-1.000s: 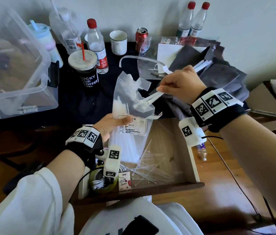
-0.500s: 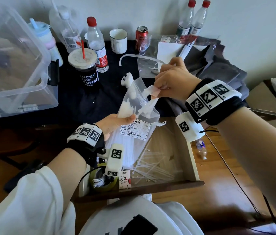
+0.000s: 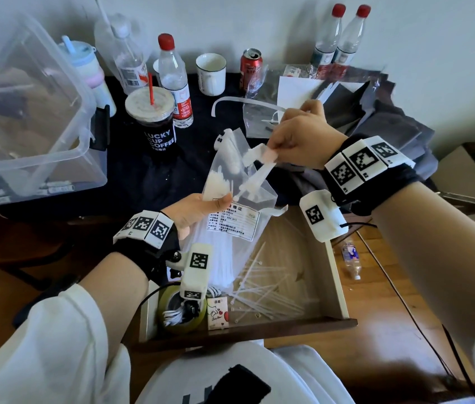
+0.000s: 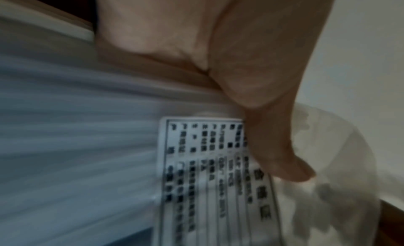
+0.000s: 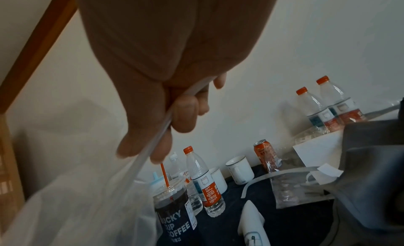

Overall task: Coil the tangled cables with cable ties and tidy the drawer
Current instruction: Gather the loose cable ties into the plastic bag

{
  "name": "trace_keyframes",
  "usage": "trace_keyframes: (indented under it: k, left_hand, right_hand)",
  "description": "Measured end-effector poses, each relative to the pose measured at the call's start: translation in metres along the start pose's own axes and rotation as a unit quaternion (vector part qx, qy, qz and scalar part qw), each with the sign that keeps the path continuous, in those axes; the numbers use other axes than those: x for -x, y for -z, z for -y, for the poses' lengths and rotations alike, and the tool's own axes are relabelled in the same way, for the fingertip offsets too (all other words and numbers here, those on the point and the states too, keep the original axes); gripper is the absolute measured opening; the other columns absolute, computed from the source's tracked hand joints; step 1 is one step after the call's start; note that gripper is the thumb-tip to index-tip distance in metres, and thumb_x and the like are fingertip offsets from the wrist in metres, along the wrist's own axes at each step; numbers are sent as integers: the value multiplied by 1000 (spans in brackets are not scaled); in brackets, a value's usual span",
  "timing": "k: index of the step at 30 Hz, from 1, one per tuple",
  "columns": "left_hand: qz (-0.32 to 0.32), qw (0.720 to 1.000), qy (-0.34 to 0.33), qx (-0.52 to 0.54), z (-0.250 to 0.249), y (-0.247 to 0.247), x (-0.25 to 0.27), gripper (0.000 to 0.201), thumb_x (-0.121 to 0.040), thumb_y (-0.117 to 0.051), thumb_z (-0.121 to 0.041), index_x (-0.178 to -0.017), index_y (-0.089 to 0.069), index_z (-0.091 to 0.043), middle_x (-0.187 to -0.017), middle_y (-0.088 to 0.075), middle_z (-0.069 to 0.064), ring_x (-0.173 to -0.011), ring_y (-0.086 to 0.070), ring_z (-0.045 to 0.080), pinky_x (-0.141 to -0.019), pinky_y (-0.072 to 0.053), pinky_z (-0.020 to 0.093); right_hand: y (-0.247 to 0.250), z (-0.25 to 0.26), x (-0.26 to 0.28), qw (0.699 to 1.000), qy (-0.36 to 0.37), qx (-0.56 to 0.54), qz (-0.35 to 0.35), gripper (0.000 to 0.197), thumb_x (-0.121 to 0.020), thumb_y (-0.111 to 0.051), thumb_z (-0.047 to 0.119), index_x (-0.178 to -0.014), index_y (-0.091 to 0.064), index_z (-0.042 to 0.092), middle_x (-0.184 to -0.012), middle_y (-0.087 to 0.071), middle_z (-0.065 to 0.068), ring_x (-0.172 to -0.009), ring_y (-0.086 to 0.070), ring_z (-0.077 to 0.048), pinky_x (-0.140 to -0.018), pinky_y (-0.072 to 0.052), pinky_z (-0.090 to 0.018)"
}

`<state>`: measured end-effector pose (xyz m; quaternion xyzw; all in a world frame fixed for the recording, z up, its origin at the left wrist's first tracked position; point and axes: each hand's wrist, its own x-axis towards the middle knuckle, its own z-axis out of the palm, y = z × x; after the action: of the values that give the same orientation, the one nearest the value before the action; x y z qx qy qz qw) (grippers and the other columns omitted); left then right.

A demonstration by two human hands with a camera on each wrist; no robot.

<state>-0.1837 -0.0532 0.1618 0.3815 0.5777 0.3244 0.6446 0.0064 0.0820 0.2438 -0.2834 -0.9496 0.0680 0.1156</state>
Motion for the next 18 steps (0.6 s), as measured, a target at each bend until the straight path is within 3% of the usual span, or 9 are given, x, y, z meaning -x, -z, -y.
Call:
trace_keyframes:
  k: [2,4,5,8,9,10,13,16,18]
  left_hand:
    - [8,1000,1,-19,-2,0,0,99,-16,-77,-76,-93,-68,-13,-82,-74,-9,-85,-68,0,-76,-48,13]
    - [10,999,11,-38,-4,1,1,92,-23,-73,-77,-89,-67,-14,-78,-73,-12,-93,-67,6,-94,-45,21]
    - [12,999,15,-46,-5,2,1,94,-20,-73,-78,-89,-68,-14,-79,-73,-13,-93,-67,5,-96,-42,23]
    - [16,999,11,-48,-4,0,-2,103,-8,-75,-78,-89,-69,-15,-82,-74,-11,-87,-64,-3,-84,-38,18]
    - [12,999,11,-47,-2,0,-3,103,-9,-75,-78,-89,-69,-14,-84,-74,-9,-87,-65,-1,-81,-40,18]
    - [9,999,7,-46,-2,-2,-4,103,-10,-75,-79,-89,-70,-13,-87,-75,-6,-89,-66,2,-81,-41,19]
    - [-10,999,-3,-45,2,-5,-4,102,-13,-74,-81,-87,-71,-11,-94,-74,3,-95,-67,15,-93,-45,29]
    - [-34,998,3,-48,9,-3,-6,116,-11,-72,-83,-98,-70,-6,-102,-73,6,-107,-63,19,-105,-38,36]
    - [-34,998,3,-56,10,-2,-5,124,-12,-70,-84,-106,-68,-4,-108,-71,7,-112,-60,21,-105,-37,37]
  right_hand:
    - [-1,3,0,1000,15,11,8,52,-64,-36,57,-73,-72,20,-72,-67,8,-85,-41,-8,-74,-7,-21]
    - [-1,3,-1,999,32,29,6,51,-64,-27,49,-64,-69,22,-67,-66,8,-81,-40,-7,-74,-6,-20]
    - [0,3,-2,999,36,38,0,46,-65,-27,44,-59,-67,22,-63,-65,7,-78,-41,-7,-75,-5,-20]
    - [2,6,-4,995,41,76,40,30,-74,-53,41,-50,-55,23,-63,-61,6,-84,-48,-14,-74,-5,-21]
    - [0,9,-3,992,42,97,62,35,-76,-60,40,-48,-47,24,-65,-59,4,-86,-48,-15,-75,-4,-21]
    - [-2,12,-2,991,41,106,77,41,-79,-60,41,-48,-42,23,-66,-59,2,-88,-47,-16,-76,-4,-21]
    - [-4,20,-1,993,6,78,88,44,-77,-55,56,-50,-50,22,-66,-57,2,-93,-48,-16,-77,-4,-21]
    - [2,17,1,995,-48,26,84,41,-81,-64,45,-50,-39,35,-64,-49,11,-102,-45,-14,-77,-5,-20]
    - [5,12,2,997,-66,17,39,33,-82,-63,44,-55,-50,30,-60,-45,15,-103,-44,-16,-75,-5,-21]
